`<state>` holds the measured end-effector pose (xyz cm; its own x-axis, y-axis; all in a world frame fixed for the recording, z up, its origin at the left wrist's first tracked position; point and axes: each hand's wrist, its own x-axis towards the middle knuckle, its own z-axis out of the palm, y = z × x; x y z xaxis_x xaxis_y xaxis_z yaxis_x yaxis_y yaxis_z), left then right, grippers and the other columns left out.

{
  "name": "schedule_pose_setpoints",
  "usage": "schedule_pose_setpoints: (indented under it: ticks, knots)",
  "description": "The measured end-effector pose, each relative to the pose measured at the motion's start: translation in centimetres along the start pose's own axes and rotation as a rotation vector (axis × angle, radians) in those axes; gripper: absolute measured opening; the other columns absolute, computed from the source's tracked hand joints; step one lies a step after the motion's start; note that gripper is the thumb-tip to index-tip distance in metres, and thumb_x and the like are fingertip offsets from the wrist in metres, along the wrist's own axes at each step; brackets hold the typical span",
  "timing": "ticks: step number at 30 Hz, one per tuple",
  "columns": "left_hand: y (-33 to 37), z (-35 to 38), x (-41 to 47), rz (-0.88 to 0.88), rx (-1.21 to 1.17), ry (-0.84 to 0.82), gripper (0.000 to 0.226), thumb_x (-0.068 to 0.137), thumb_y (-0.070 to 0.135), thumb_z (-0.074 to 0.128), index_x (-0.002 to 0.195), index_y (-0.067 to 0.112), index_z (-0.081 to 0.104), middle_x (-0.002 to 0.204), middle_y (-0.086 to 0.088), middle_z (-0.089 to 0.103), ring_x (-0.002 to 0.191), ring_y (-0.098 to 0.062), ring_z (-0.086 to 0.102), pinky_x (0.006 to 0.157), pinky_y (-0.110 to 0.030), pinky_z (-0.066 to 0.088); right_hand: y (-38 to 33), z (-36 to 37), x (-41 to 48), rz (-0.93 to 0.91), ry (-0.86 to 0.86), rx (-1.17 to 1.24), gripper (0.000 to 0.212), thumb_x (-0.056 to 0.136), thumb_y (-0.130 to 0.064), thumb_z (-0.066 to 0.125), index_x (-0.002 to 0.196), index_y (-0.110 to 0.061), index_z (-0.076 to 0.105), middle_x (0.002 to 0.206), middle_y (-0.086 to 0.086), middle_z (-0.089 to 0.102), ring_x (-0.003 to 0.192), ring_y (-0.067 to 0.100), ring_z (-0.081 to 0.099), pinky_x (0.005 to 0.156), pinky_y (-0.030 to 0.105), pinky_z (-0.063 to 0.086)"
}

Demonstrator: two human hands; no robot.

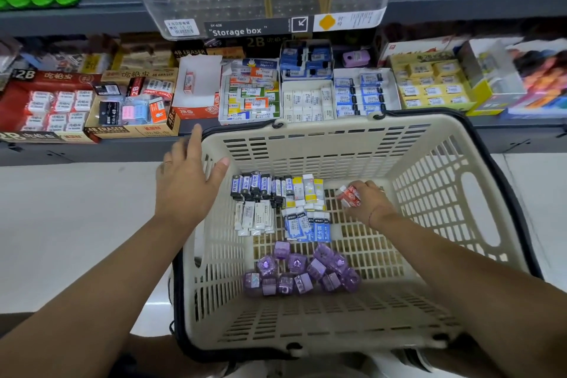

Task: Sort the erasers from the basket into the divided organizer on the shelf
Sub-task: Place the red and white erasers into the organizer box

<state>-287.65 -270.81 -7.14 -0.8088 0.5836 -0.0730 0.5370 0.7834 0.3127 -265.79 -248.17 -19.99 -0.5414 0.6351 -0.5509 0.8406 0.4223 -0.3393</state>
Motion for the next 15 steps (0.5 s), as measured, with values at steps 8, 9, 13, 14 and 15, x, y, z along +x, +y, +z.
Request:
schedule_pose_setpoints:
  ticks: [8, 9, 13, 14, 15]
  knots:
    - [11.5, -1.5, -3.7, -0.4, -1.009, -0.463, 0.049, 0.091, 0.05, 0.054, 0.134, 0.025, 0.049, 0.147, -0.003, 0.037, 0.132, -0.022, 0.038, 0.111, -0.041, 0.027, -6.5, -10.3, -6.9, -0.321, -0.049, -0.021, 0.057, 0.08, -0.025, 0.072, 0.131, -0.022, 0.047, 0.119, 0.004, 0.046, 0.103, 0.02, 0.052, 0.085, 0.026, 0.042]
    - [12.9, -2.0, -4.3, -0.525, -1.195, -0.65, 0.046, 0.088, 0.054, 0.055, 0.126, 0.028, 0.054, 0.145, -0.005, 0.04, 0.13, -0.025, 0.039, 0.112, -0.043, 0.028, -7.7, -11.7, -8.3, -0.378, -0.032, 0.02, 0.055, 0.078, -0.025, 0.073, 0.128, -0.023, 0.05, 0.115, 0.002, 0.047, 0.097, 0.017, 0.053, 0.08, 0.025, 0.041]
    - [16.9, -3.9, -4.8, -0.545, -1.64, -0.835, 0.04, 0.089, 0.044, 0.058, 0.116, 0.015, 0.063, 0.111, -0.008, 0.064, 0.105, -0.025, 0.061, 0.09, -0.047, 0.052, -10.9, -15.2, -12.8, -0.526, 0.09, 0.126, 0.04, 0.072, -0.029, 0.074, 0.108, -0.029, 0.056, 0.104, -0.001, 0.053, 0.091, 0.013, 0.056, 0.081, 0.029, 0.047]
    - [17.6, -4.6, -4.8, -0.537, -1.706, -0.824, 0.038, 0.091, 0.037, 0.058, 0.12, 0.011, 0.061, 0.105, -0.01, 0.067, 0.097, -0.023, 0.065, 0.08, -0.041, 0.058, -11.2, -15.8, -13.6, -0.534, 0.131, 0.149, 0.044, 0.072, -0.029, 0.075, 0.11, -0.029, 0.055, 0.105, -0.002, 0.053, 0.092, 0.011, 0.055, 0.084, 0.028, 0.047]
    - [18.0, -5.3, -4.7, -0.53, -1.737, -0.821, 0.034, 0.093, 0.03, 0.058, 0.12, 0.009, 0.061, 0.1, -0.01, 0.069, 0.09, -0.021, 0.067, 0.072, -0.037, 0.059, -11.3, -16.5, -14.4, -0.538, 0.159, 0.187, 0.052, 0.071, -0.029, 0.077, 0.116, -0.03, 0.053, 0.107, -0.006, 0.053, 0.093, 0.007, 0.054, 0.085, 0.023, 0.046]
